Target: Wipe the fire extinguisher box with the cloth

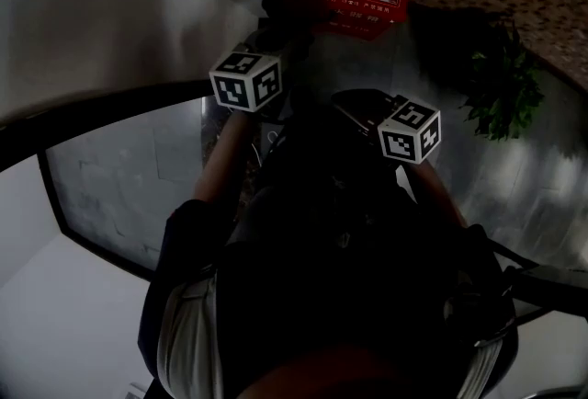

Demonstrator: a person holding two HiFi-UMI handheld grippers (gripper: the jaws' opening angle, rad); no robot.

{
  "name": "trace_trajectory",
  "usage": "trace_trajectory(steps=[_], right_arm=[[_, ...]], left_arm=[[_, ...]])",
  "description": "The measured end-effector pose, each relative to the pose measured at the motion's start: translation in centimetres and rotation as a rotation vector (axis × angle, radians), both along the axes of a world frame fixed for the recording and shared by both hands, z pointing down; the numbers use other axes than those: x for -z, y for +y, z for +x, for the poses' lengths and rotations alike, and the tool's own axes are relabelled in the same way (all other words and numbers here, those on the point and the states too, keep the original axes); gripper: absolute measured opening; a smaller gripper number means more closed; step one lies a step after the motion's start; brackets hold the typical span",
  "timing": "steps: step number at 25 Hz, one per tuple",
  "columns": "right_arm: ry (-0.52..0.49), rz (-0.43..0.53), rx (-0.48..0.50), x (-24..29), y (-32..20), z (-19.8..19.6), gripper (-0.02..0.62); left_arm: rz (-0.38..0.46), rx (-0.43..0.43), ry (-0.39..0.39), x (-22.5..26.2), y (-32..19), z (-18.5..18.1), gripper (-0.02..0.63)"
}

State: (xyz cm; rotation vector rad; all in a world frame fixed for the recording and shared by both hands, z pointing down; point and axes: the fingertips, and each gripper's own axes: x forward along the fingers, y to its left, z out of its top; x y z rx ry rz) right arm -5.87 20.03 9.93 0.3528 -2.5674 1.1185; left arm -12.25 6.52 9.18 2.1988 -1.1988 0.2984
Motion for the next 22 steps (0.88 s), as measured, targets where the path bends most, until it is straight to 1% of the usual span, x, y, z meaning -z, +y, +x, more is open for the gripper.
trace_trajectory(steps=[4,7,12,14,17,22], right_arm=[[-0.01,-0.035,0.044,-1.1,1.5,3.8,0.0],[-0.011,-0.035,0.067,-1.3,1.5,5.6,0.0],[-0.005,-0.019,0.069,-1.2,1.0,6.7,0.0],[-0.002,-0.021,0.066,-1.0,0.8,6.4,0.0],[-0.02,-0.057,0.065,-0.7,1.0,5.1,0.0],[-0.017,-0.057,0.082,-0.1,1.7,0.5,0.0]], left_arm=[[0.011,0.043,-0.011,0.8,1.2,2.9,0.092],[0.017,0.051,-0.024,1.0,1.8,4.4,0.092],[0.016,0.068,-0.031,0.9,3.1,4.6,0.092],[0.014,0.067,-0.032,0.8,3.6,4.1,0.092],[0.017,0.057,-0.018,0.6,4.1,3.1,0.092],[0.017,0.055,0.02,-0.4,4.7,-0.3,0.092]])
